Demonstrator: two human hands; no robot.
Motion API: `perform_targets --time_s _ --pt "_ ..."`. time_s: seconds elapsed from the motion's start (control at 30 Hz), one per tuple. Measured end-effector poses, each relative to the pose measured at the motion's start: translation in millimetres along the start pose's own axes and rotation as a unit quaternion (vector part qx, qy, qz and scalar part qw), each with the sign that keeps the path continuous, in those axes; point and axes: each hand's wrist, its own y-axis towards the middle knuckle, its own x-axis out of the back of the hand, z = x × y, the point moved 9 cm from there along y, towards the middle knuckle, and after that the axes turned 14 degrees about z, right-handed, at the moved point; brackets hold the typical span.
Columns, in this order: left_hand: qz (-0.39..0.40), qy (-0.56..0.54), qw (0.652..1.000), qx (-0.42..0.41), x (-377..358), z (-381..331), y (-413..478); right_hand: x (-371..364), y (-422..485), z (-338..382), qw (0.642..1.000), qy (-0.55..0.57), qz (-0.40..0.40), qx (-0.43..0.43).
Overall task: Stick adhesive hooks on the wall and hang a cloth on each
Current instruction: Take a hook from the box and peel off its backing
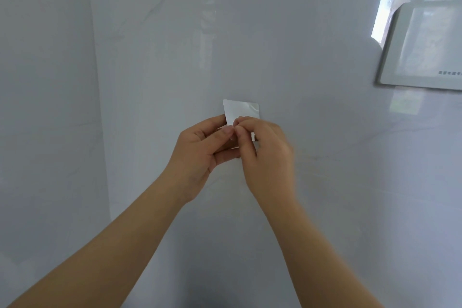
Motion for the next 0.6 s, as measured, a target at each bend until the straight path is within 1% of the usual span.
perform_targets --time_s 0.17,0.4,0.5,0.6 --pt "-0.009 0.004 1.0 0.007 1.9 0.2 -0.8 -0.7 -1.2 -0.3 0.999 0.01 0.027 -0.037" --pt "-0.03 0.003 0.999 0.014 1.3 -0.6 -3.3 1.6 -1.3 2.5 0.997 0.024 0.038 -0.058" --pt "-0.063 -0.024 0.997 0.027 6.0 3.2 -5.5 0.9 -1.7 1.6 0.995 0.039 0.052 -0.077" --pt "-0.065 -0.036 0.996 0.043 6.2 6.3 -5.5 0.3 -1.2 -1.0 0.992 0.049 0.061 -0.095"
